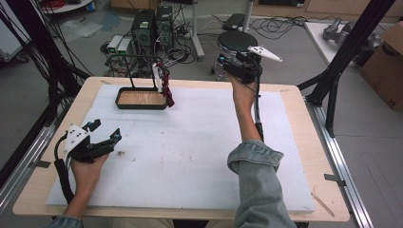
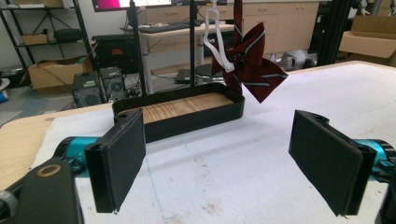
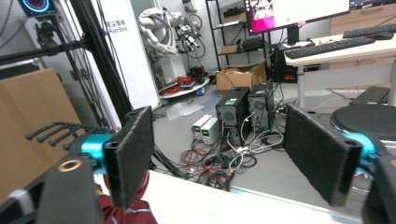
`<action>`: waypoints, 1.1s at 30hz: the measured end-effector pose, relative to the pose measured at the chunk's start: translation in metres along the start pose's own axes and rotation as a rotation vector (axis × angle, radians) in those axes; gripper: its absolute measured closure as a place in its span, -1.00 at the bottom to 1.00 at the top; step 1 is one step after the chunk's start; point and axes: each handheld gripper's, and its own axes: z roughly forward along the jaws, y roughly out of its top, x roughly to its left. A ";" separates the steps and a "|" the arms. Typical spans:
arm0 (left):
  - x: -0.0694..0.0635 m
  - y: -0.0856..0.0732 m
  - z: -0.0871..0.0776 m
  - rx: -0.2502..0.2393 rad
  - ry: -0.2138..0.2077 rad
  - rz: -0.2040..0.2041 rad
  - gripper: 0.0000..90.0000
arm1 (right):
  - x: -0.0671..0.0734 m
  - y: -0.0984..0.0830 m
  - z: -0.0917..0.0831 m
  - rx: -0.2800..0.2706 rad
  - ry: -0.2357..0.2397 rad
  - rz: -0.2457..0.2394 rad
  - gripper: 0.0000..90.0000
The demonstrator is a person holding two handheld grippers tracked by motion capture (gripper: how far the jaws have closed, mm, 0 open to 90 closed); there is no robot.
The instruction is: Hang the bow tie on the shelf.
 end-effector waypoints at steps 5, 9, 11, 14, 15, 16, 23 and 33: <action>0.003 0.000 -0.001 -0.002 0.010 -0.007 -0.58 | -0.004 0.006 -0.014 -0.010 -0.001 0.008 -0.64; 0.003 0.000 -0.002 0.001 0.011 -0.004 -0.58 | -0.008 0.010 -0.030 -0.023 -0.001 -0.009 -0.68; 0.002 -0.001 -0.001 0.001 0.010 -0.003 -0.58 | -0.010 0.010 -0.039 -0.031 0.002 -0.014 -0.68; 0.003 -0.001 -0.001 0.003 0.010 -0.002 -0.58 | -0.014 0.012 -0.051 -0.020 0.001 -0.041 -0.72; 0.003 -0.001 -0.001 0.003 0.010 -0.003 -0.58 | -0.015 0.013 -0.058 -0.027 -0.004 -0.057 -0.72; 0.004 -0.001 -0.001 0.003 0.011 -0.004 -0.58 | -0.016 0.012 -0.063 -0.038 -0.004 -0.063 -0.72; 0.005 -0.001 -0.002 0.005 0.019 -0.007 -0.58 | -0.024 0.010 -0.099 -0.045 -0.002 -0.094 -0.73; 0.004 -0.002 -0.001 0.013 0.028 -0.001 -0.58 | -0.031 -0.003 -0.147 -0.068 -0.009 -0.111 -0.71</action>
